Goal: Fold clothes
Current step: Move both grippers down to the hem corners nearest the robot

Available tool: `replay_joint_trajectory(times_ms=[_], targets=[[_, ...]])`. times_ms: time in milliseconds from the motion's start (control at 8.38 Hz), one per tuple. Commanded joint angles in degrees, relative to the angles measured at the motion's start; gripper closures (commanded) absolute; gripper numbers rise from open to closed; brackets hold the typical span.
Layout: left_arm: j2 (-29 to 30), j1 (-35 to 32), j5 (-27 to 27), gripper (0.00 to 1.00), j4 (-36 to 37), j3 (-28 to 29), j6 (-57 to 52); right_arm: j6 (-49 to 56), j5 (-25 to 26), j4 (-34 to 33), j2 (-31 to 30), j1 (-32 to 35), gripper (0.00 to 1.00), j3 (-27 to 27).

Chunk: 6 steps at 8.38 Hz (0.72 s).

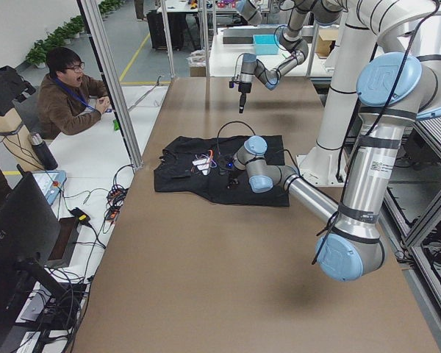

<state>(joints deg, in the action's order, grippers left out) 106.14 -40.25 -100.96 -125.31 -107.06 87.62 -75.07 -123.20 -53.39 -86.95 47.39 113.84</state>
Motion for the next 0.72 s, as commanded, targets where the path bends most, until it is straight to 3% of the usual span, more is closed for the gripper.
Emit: replay_joint_trajectory(times_ms=[0, 239, 596], targets=[[-8.13, 6.21, 5.82, 0.00, -2.47, -6.66, 2.73, -2.97, -0.73, 21.51, -12.69, -5.01, 0.06, -2.99], [-8.32, 8.00, 8.05, 0.00, -2.57, -6.67, 3.00, -5.43, 0.23, 25.52, -13.07, -11.06, 0.06, -4.94], [-8.32, 9.39, 10.77, 0.00, -2.57, -6.50, 2.82, -6.85, 8.13, 26.24, -12.38, -22.41, 0.06, -5.21]])
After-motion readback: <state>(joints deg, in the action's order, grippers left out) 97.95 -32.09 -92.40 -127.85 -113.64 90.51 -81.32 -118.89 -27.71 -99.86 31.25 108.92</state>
